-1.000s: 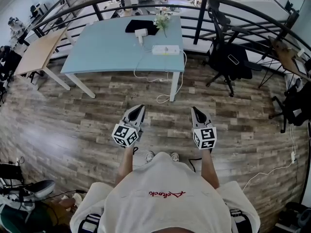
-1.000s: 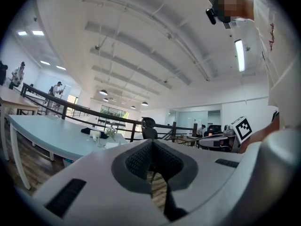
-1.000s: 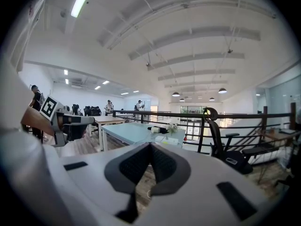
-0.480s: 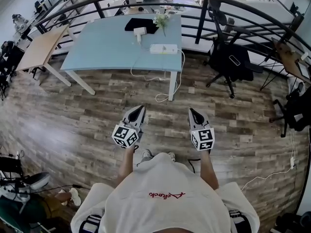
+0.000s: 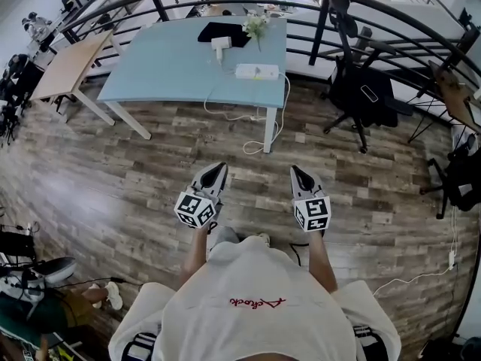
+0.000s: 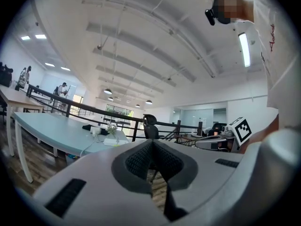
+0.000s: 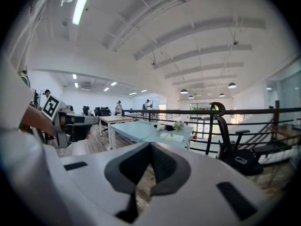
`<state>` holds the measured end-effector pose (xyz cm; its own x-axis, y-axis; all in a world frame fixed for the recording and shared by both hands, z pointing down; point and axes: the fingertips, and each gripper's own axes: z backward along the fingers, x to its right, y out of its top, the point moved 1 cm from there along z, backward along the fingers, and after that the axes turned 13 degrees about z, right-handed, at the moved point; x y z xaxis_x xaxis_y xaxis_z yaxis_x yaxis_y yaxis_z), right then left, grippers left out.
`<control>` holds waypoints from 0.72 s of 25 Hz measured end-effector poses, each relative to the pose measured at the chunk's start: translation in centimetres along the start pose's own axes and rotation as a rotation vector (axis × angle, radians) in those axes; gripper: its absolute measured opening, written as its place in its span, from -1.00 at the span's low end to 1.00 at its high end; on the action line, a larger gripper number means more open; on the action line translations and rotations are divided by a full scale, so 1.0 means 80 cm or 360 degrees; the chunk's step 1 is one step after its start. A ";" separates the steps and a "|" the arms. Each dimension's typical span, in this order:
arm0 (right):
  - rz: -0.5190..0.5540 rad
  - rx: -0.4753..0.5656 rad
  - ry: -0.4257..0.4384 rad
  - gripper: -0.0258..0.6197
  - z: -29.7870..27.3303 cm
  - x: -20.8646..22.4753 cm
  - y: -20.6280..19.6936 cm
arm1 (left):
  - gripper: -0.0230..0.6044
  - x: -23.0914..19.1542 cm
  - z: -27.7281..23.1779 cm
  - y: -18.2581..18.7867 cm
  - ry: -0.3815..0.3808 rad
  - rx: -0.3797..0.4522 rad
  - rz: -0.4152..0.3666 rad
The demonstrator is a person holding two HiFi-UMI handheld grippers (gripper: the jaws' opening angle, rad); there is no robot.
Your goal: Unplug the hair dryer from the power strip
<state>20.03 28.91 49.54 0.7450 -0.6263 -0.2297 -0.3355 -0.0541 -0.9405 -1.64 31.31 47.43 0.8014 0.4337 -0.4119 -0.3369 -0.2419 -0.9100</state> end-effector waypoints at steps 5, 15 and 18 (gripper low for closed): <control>-0.0011 0.0004 0.0029 -0.87 -0.010 -0.005 0.000 | -0.90 -0.003 0.000 -0.001 0.0014 -0.0010 0.0000; -0.0008 -0.0020 0.0059 -0.87 -0.033 -0.015 -0.004 | -0.90 -0.022 -0.008 -0.005 0.0021 -0.0050 0.0014; -0.0005 -0.0043 0.0046 -0.86 -0.046 -0.015 -0.007 | -0.90 -0.035 -0.016 -0.011 0.0000 -0.0066 0.0036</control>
<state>17.24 26.84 51.27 0.7291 -0.6483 -0.2192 -0.3491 -0.0767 -0.9340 -2.95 29.16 49.44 0.7938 0.4278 -0.4323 -0.3340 -0.2875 -0.8977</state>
